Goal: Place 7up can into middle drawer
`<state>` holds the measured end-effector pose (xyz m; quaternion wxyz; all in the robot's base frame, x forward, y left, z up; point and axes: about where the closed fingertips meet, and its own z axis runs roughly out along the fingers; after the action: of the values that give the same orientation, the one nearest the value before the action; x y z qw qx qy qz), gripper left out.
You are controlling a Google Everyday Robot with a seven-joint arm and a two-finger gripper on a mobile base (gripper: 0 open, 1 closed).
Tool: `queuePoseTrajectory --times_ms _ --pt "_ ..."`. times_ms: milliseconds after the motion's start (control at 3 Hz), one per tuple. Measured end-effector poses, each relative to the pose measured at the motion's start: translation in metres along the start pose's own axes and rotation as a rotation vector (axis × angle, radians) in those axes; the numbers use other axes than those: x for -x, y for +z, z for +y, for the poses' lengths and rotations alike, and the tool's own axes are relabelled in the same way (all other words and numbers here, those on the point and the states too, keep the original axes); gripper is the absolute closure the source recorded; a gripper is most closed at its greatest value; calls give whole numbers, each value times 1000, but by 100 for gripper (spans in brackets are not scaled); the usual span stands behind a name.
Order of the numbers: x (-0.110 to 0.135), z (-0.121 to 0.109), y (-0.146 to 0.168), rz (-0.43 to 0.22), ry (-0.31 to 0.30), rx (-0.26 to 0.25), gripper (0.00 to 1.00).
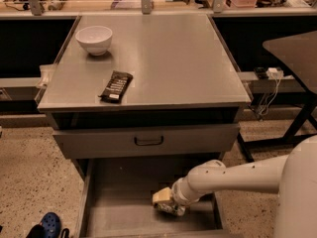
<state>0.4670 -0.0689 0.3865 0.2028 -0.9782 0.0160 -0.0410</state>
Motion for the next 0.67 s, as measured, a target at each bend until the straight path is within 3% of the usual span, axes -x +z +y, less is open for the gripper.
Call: queuePoseTrajectory --times_ms 333,667 --pt "0 0 0 0 0 0 11" --pt "0 0 0 0 0 0 0"
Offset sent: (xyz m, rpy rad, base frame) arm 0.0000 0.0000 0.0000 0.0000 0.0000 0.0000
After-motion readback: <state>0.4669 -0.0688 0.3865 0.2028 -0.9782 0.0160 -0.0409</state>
